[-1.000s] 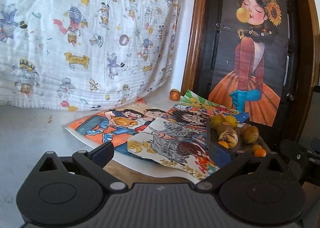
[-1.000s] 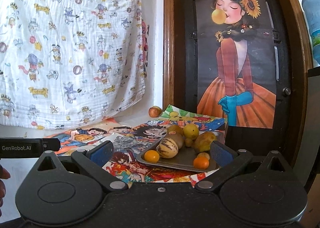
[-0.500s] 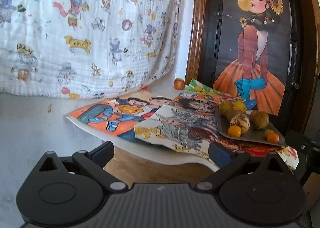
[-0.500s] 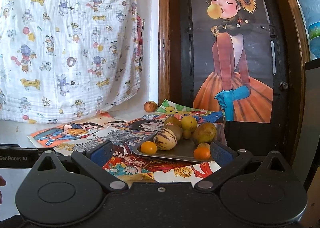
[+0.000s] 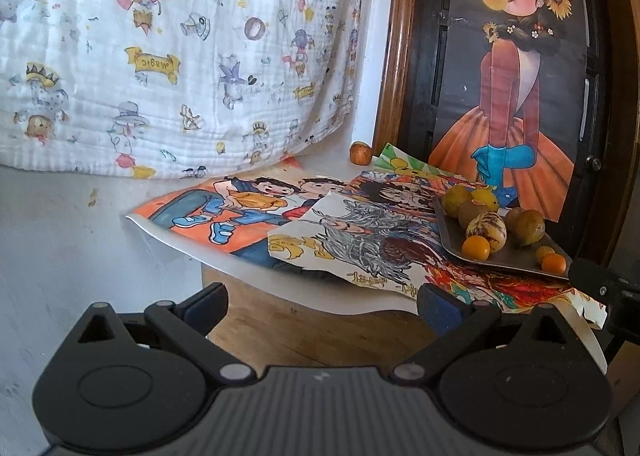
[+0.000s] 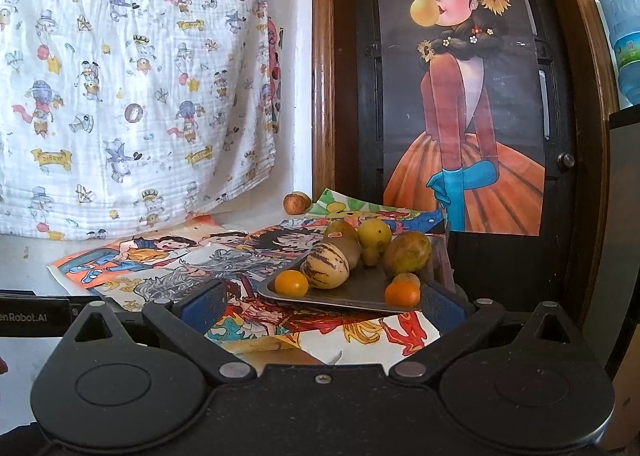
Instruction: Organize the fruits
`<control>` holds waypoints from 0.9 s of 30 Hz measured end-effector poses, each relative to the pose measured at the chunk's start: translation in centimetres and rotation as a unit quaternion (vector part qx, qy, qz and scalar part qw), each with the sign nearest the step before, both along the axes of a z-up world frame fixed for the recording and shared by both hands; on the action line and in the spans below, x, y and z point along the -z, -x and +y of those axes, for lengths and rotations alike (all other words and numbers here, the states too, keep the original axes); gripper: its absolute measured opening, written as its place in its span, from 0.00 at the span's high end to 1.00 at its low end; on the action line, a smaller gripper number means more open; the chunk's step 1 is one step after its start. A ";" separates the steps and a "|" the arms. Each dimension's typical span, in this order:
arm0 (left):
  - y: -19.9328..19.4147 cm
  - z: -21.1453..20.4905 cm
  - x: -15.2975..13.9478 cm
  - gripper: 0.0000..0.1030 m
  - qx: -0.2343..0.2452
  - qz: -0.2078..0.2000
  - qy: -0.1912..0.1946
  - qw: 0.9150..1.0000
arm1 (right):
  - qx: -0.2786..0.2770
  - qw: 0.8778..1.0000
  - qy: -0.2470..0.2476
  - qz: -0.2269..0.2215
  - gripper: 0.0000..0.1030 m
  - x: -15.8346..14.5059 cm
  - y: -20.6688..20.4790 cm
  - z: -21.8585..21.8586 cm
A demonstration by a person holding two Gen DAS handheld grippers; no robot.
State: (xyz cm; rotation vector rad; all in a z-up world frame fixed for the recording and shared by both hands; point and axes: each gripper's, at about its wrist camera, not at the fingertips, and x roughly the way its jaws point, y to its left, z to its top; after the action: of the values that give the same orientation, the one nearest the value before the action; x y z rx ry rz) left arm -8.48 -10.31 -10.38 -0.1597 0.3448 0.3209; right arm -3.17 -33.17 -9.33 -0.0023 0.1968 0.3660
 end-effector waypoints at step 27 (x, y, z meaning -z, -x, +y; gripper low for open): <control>0.7 -0.2 -0.2 0.00 -0.001 -0.008 -0.003 1.000 | -0.006 1.000 -0.003 -0.009 0.00 0.0 0.7 0.1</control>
State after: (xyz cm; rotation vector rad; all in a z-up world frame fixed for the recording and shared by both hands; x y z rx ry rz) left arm -9.16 -10.55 -10.14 -0.1570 0.3286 0.3218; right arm -3.88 -33.04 -9.36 -0.0018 0.1772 0.3780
